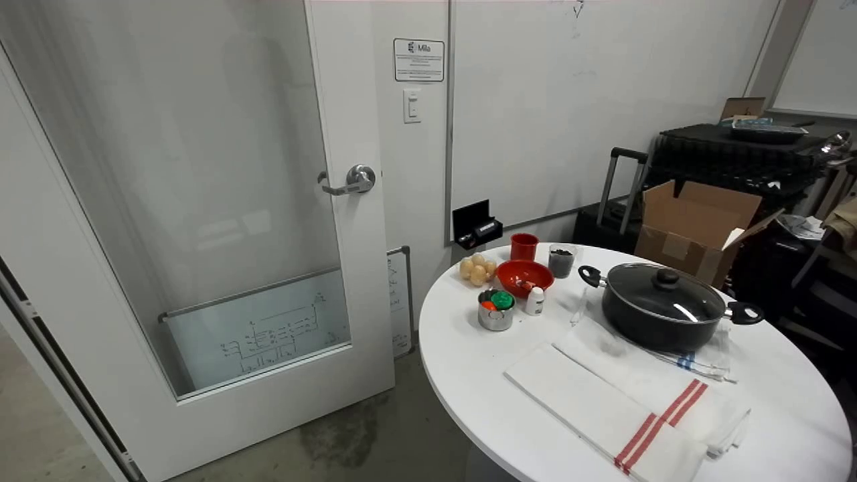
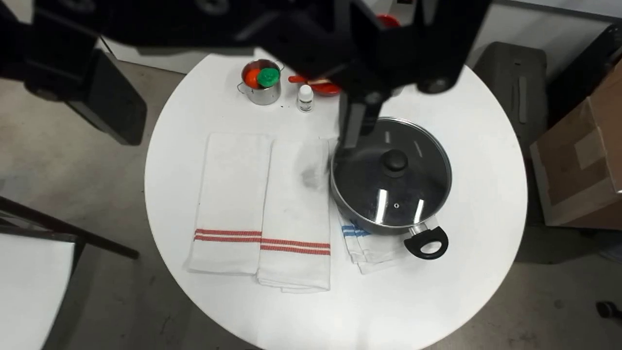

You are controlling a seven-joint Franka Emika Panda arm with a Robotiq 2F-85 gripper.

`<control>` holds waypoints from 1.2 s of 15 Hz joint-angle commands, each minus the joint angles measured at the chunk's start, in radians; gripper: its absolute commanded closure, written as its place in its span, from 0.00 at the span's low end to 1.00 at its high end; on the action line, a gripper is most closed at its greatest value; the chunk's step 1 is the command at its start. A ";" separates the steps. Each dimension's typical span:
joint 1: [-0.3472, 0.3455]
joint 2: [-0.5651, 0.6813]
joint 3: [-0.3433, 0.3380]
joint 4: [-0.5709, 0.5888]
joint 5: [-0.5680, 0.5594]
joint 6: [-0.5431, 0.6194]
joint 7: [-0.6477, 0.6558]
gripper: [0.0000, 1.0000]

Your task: Remove the lid from the pot

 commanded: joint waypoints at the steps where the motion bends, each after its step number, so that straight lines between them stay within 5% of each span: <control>1: -0.016 0.078 -0.045 0.009 0.000 0.034 -0.020 0.00; 7: -0.073 0.304 -0.150 0.028 0.009 0.159 -0.067 0.00; 18: -0.158 0.804 -0.200 0.150 0.032 0.439 -0.084 0.00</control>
